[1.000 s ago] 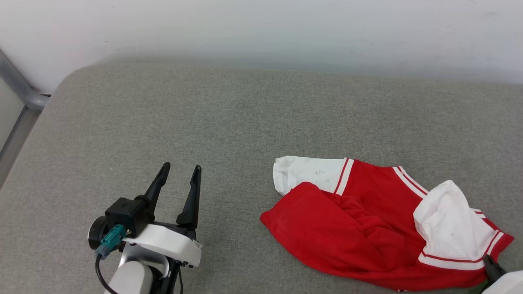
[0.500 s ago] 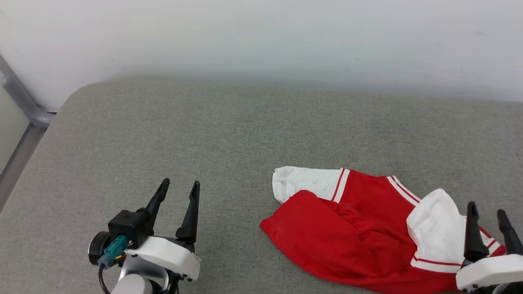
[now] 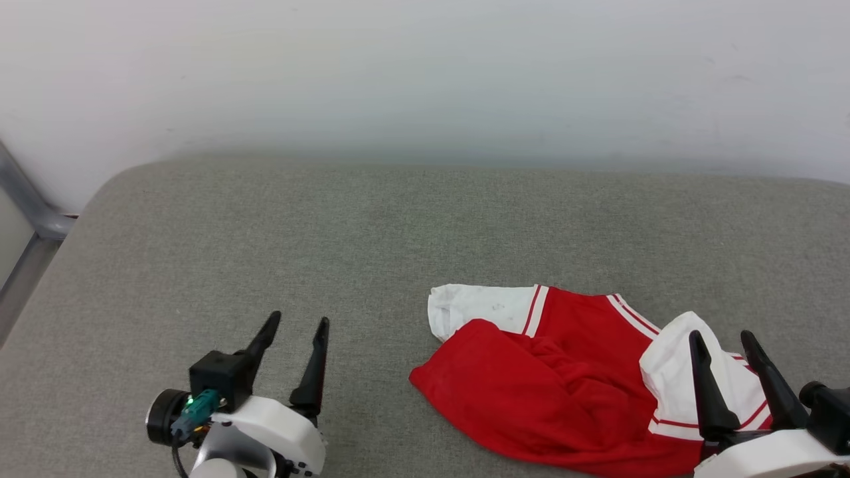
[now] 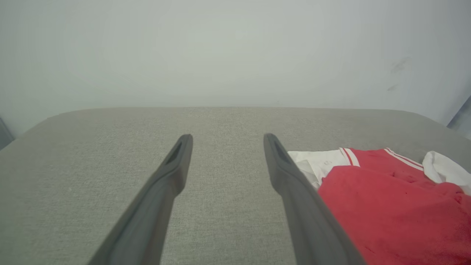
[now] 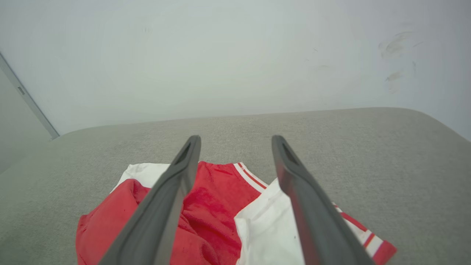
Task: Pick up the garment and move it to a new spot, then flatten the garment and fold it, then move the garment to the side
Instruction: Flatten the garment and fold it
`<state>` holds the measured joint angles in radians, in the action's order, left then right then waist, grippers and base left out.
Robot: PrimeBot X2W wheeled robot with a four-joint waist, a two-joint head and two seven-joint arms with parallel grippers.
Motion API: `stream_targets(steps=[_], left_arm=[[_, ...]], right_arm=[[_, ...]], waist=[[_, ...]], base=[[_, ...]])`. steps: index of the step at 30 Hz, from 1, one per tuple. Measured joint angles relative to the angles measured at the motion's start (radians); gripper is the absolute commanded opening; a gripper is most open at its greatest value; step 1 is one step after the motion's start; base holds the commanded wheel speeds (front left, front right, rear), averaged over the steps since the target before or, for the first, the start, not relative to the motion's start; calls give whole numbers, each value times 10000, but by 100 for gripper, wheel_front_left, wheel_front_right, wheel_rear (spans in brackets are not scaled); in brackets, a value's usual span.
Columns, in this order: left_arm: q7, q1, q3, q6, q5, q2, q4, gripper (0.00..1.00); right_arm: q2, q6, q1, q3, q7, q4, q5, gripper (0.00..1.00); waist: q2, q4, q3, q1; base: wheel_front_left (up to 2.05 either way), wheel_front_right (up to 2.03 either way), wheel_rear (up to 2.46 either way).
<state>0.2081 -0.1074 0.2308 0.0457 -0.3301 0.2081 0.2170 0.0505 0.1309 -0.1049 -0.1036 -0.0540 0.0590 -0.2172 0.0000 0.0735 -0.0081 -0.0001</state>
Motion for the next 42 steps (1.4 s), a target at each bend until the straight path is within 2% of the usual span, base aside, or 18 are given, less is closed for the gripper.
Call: stream_targets(steps=[5,9,14,22,31,32,33,34,35,42], left_arm=[[-1133,-320,736,443,-130,23,-25,100],[-2754,-849,1586,700,-502,8,71,100],[-4704,-1612,2617,823,-1043,105,301,100],[-7102,-2796,4084,838,-1712,798,798,100],[-8333,-4028,5482,836,-2341,1363,1377,100],[-8435,-4137,5649,832,-2479,1400,1400,98],[-8512,-4220,5808,830,-2592,1448,1419,45],[-8535,-4299,5925,830,-2704,1490,1440,19],[-8506,-4346,6025,830,-2775,1530,1453,0],[-7269,-4246,6031,746,-2807,1827,1561,0]], right_arm=[[0,2,-404,257,359,715,-209,100],[0,2,-435,343,546,1001,-257,100],[0,2,-375,405,683,1101,-270,100],[2,2,7,499,662,1106,-295,100],[0,2,343,627,483,775,-477,100],[2,2,380,633,441,752,-479,100],[0,2,411,642,408,713,-520,100],[0,2,427,656,399,669,-554,100],[0,2,430,654,376,629,-562,100],[0,2,421,491,372,362,-637,100]], waist=[[0,-221,47,0],[0,-408,230,0],[0,-650,586,1],[0,-990,1327,1],[0,-1213,1972,2],[0,-1221,1997,2],[0,-1221,2013,1],[0,-1220,2013,2],[0,-1214,2010,1],[0,-1007,1752,2]], base=[[0,0,0],[0,0,0],[0,0,0],[0,0,0],[0,0,0],[0,0,0],[0,0,0],[0,0,0],[0,0,0],[0,0,0]])
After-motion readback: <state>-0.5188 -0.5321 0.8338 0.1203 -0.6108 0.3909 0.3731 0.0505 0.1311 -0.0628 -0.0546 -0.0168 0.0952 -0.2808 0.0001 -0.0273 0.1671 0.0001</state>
